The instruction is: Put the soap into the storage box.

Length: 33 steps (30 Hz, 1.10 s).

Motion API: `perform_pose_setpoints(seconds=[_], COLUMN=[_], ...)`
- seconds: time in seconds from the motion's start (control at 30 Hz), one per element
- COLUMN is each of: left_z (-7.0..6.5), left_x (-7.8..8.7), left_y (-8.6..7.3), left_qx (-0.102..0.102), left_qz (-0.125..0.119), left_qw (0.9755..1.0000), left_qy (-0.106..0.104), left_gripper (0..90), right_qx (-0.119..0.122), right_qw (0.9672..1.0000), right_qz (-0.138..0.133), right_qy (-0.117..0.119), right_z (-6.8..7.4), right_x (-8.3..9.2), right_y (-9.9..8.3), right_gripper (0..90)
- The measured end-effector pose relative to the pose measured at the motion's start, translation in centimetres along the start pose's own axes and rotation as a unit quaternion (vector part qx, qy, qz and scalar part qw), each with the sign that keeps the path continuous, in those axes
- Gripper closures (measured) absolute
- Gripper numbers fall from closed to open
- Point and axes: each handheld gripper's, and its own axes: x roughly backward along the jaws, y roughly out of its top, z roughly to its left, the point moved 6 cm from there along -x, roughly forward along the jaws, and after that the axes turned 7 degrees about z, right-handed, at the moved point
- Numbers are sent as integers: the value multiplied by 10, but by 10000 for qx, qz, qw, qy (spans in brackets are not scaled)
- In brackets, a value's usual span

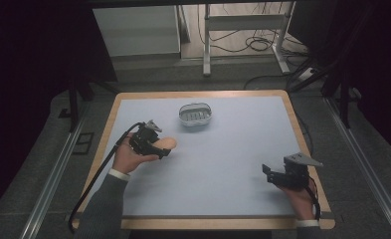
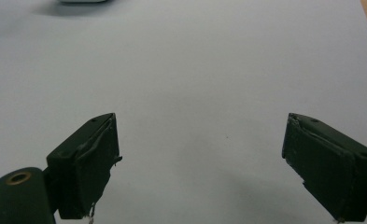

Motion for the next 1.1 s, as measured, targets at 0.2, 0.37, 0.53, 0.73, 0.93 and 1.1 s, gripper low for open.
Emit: perform_pose_setpoints(seconds=[0.2,0.37,0.53,0.73,0.93,1.1], left_z=[1,3,5,7,9,11], left_x=[2,2,2,3,2,-1], left_y=[7,11,18,24,32,39], left_qx=[-67,-71,-82,-170,-170,-178], left_qz=[-50,-46,-56,-30,-66,-41], left_qw=[10000,9999,9999,9997,9997,9998], left_qy=[39,66,70,144,155,107], left_gripper=[331,331,331,331,331,331], right_qx=[-5,-1,-8,-12,-10,-9], right_qw=[10000,10000,10000,10000,10000,10000], right_qz=[5,12,14,21,32,36], right_qy=[-2,-3,-17,-21,-17,-8], right_z=[0,0,-1,-2,-2,-1], right_x=[0,0,-1,-1,-1,-1], right_y=[0,0,-1,-1,-1,-1], right_gripper=[109,109,109,109,109,109])
